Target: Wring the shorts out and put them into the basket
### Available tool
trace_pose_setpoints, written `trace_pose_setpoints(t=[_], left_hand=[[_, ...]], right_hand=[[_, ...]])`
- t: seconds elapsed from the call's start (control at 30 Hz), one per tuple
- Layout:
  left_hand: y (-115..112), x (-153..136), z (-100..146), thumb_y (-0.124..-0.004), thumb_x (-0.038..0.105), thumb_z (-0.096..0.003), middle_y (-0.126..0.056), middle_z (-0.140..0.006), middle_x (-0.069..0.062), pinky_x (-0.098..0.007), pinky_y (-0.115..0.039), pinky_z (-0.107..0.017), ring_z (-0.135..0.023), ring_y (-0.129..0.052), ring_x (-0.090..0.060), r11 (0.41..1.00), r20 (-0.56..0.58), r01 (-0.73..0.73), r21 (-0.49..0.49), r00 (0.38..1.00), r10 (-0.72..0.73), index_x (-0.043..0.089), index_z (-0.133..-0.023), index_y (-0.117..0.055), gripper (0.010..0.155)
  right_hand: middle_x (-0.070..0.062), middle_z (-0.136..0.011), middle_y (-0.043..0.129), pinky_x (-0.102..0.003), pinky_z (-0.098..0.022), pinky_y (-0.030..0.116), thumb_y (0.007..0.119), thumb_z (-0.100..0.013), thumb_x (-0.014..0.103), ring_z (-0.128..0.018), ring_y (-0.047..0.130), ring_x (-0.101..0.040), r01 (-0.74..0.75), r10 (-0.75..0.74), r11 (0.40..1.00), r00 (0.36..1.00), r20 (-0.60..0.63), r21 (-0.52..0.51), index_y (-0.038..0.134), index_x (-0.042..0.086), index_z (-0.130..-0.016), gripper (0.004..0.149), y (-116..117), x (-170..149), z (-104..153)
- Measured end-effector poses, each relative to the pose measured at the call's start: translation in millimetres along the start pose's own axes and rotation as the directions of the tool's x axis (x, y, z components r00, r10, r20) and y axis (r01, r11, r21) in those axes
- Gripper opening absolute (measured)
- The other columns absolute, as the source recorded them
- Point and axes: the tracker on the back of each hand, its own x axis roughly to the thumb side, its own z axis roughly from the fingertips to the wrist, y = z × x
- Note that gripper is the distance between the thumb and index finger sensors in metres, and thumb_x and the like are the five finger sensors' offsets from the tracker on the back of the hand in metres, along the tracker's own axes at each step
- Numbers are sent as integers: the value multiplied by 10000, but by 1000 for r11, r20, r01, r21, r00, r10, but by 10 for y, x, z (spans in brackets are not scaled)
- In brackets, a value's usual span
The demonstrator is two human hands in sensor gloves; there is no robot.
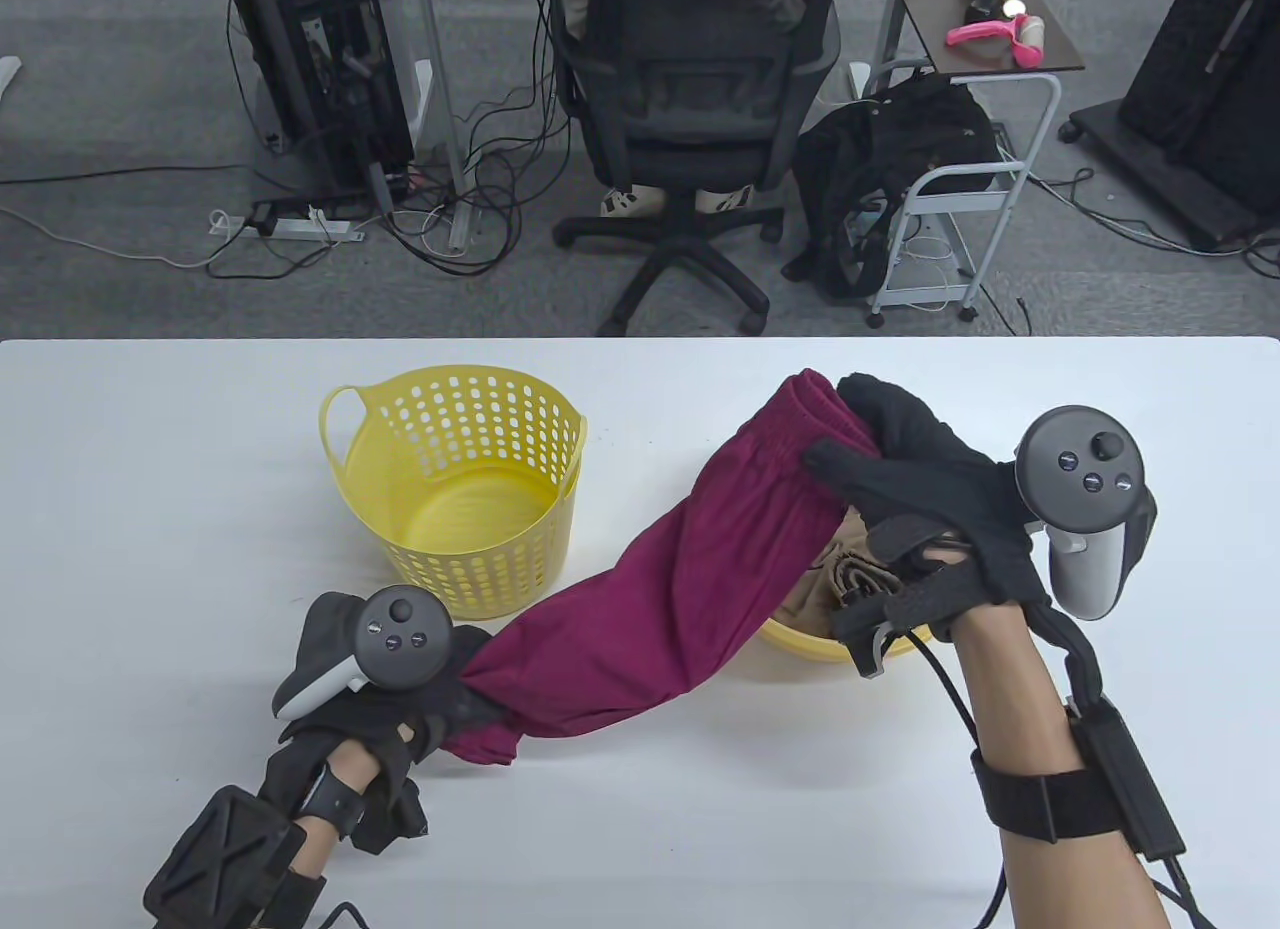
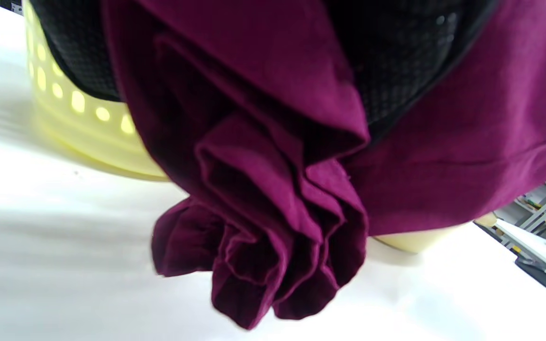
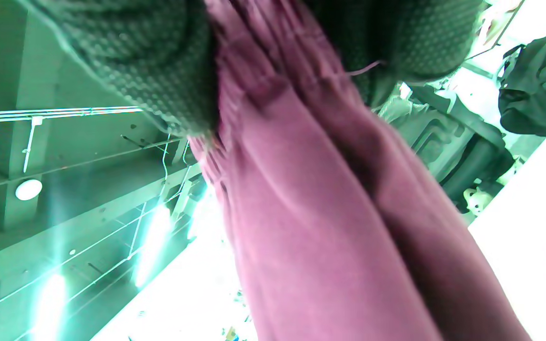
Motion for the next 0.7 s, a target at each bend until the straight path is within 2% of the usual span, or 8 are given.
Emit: trace_pose_setpoints(t=[0.3,0.5,0.7], left_hand=[[302,92,125,-1001,394,-440,-1054,-671,-82,-601,-813,-489,-579,-1101,-344,985,32,-136,106,991,133,101,-920,-787,602],[364,287,128,-973,395,-469,-993,-743,-103,-626,-769,-517,-642,-1049,-379,956,86,-241,168,970,229,94,-979,-708,649],[348,472,89,-967,354,-477,-980,-742,-131,-644,-758,-506,-641,-1038,-400,912,45,-308,271,950,308,63,-977,-693,640]], right_hand=[[-186,-885,786,-537,-561,762,911,-495,375,-726,848,-444,-193,195,980,978,71,-39,624,25,-998,677,213,-103,94],[-182,-884,788,-534,-564,763,921,-482,370,-729,850,-441,-297,299,954,943,147,-35,632,37,-993,675,490,-116,186],[-175,-881,796,-516,-555,786,934,-467,369,-715,882,-429,-381,378,924,902,210,-31,649,52,-986,672,796,-135,295]])
